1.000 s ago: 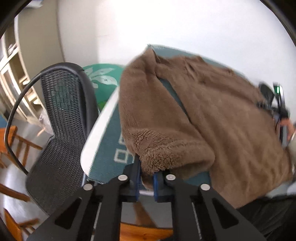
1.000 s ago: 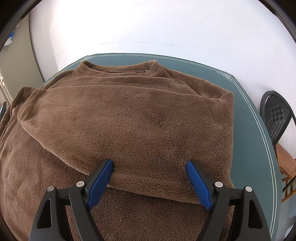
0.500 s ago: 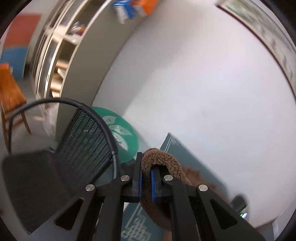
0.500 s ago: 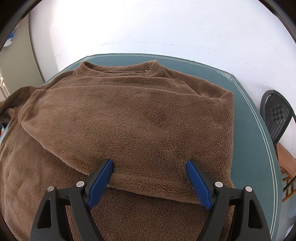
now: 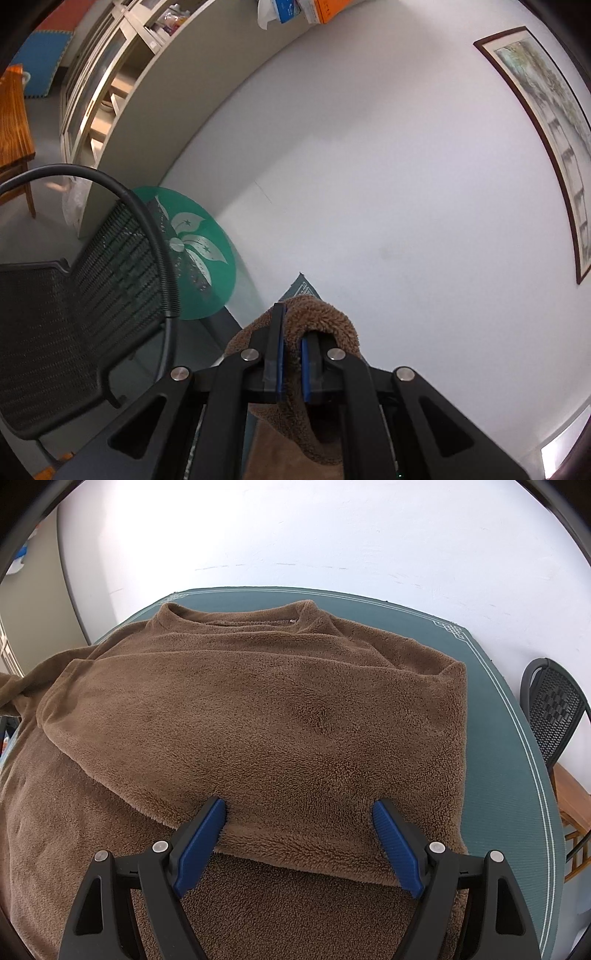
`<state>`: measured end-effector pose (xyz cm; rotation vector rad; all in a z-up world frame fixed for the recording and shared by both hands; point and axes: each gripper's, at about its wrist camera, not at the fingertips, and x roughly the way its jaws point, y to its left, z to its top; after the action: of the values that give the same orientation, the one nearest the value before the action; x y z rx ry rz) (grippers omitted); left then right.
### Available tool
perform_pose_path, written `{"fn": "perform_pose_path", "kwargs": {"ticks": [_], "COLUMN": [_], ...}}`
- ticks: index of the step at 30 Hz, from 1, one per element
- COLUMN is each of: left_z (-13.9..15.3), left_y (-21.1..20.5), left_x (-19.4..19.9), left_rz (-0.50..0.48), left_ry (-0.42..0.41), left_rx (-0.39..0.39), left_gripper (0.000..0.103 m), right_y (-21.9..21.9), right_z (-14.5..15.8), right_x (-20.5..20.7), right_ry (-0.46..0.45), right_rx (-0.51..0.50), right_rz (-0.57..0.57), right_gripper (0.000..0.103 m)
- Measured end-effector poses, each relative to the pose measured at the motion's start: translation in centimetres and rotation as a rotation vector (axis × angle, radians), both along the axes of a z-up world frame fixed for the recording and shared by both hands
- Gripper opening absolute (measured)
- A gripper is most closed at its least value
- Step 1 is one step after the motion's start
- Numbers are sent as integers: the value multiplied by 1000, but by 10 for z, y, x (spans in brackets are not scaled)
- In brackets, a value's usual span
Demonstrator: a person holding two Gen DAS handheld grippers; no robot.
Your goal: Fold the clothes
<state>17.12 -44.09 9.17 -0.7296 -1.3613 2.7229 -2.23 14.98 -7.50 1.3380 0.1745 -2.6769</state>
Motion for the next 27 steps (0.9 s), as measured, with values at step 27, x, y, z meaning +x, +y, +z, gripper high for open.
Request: {"fn": "perform_pose_path", "kwargs": {"ticks": [27], "left_z": [110], "left_y": [291], "left_x": [-84], "left_rz": [-475], "left_ry": [60], "left_rx": [-149], "left_gripper": [8], "right_y": [32], "right_z": [29], "right_x": [14], "right_ry": [-25], "right_rx": [-406], "right_rz": [19], "right_gripper": [84]}}
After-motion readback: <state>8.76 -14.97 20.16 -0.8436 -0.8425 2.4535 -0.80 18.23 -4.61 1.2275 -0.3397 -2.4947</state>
